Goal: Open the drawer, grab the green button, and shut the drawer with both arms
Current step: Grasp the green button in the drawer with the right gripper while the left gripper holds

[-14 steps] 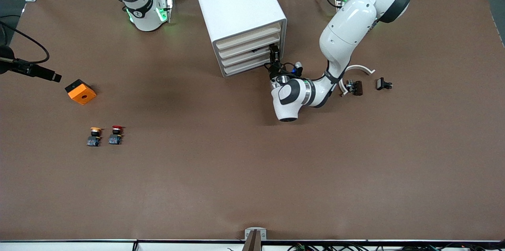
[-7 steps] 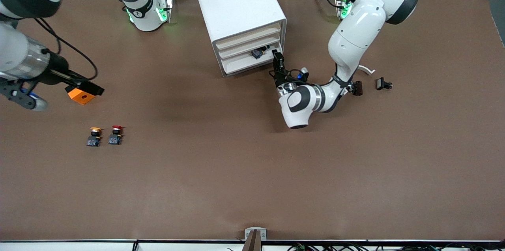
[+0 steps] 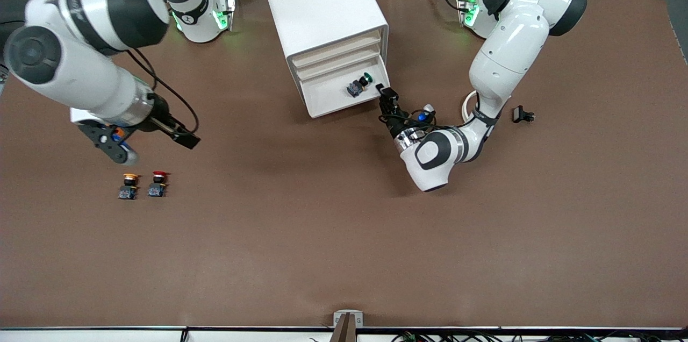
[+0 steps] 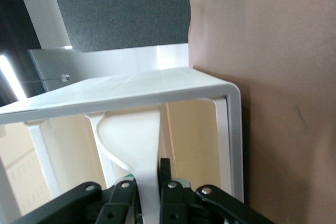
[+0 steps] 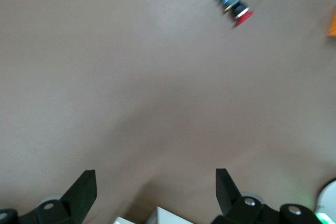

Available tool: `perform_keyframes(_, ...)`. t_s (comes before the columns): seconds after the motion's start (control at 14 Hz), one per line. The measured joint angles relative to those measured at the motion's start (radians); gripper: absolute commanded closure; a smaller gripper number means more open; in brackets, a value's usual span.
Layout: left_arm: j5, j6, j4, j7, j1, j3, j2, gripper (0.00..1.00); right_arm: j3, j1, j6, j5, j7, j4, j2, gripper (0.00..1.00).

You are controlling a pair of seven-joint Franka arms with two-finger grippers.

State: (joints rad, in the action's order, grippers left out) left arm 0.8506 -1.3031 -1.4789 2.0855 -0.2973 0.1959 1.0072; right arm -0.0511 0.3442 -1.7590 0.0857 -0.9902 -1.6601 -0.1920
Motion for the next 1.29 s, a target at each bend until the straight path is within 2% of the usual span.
perform_keyframes(0.64,0.024,-0.03,0.019,-0.005,0.043,-0.014,0.0,0.88,0.002,0.303,-0.253,0.0,-0.501,-0.035,-0.13,0.0)
perform_keyframes(1.07,0.042,-0.051,0.039,-0.009,0.083,-0.021,0.0,0.84,0.001,0.469,-0.35,0.0,-0.679,-0.038,-0.2,0.0)
perform_keyframes(1.15,0.043,-0.051,0.04,-0.009,0.087,-0.021,0.0,0.78,0.001,0.494,-0.388,-0.001,-0.711,-0.039,-0.222,0.0)
perform_keyframes(1.22,0.044,-0.051,0.04,-0.009,0.089,-0.021,0.0,0.68,0.001,0.518,-0.426,-0.002,-0.739,-0.039,-0.246,0.0)
perform_keyframes(1.29,0.047,-0.051,0.041,-0.011,0.089,-0.021,0.0,0.46,0.0,0.54,-0.459,-0.003,-0.763,-0.039,-0.271,0.0)
